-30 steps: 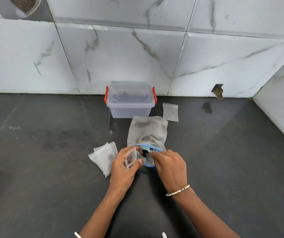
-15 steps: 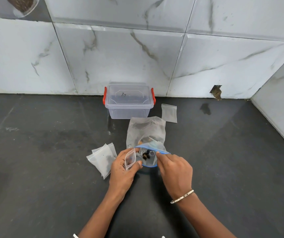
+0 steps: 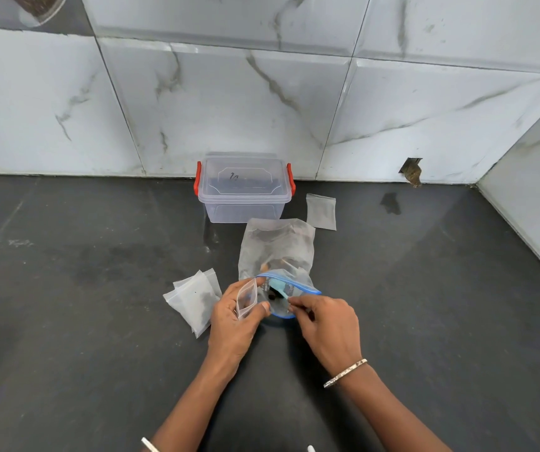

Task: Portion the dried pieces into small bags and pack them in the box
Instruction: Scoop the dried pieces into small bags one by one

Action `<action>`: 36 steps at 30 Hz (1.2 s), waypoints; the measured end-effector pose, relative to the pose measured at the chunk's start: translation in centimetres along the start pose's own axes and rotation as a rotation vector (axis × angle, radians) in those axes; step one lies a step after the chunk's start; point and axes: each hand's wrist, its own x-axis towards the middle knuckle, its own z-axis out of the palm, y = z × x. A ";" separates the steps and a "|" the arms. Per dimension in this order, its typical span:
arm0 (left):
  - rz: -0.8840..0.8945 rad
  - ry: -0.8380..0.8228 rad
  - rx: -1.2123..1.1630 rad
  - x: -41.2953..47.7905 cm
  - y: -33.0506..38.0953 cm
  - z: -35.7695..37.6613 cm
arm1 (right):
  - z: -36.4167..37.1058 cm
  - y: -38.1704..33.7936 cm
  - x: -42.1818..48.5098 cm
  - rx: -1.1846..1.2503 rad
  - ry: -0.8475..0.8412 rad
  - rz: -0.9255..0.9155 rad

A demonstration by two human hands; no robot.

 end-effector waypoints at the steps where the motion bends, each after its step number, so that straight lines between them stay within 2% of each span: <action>1: 0.003 -0.001 0.000 0.0 0.0 0.0 | -0.2 -0.1 0.1 0.045 -0.026 0.037; 7: -0.013 0.012 -0.057 -0.2 0.1 -0.2 | -0.6 -0.4 -0.5 0.068 -0.080 0.066; 17: -0.119 -0.049 -0.423 -0.3 0.5 0.3 | -1.4 0.1 -1.5 0.125 -0.173 0.176; 21: -0.132 -0.067 -0.542 -0.3 0.8 0.5 | -1.4 0.3 -1.9 0.251 -0.231 0.336; 27: -0.132 -0.075 -0.504 -0.7 1.7 0.7 | -2.8 0.3 -1.6 0.763 -0.301 0.704; 31: -0.106 -0.126 -0.468 -0.7 1.5 0.6 | -2.9 0.6 -1.6 0.929 -0.355 0.905; 36: -0.132 -0.115 -0.330 -0.5 1.2 0.3 | -2.8 0.6 -1.8 1.074 -0.273 1.013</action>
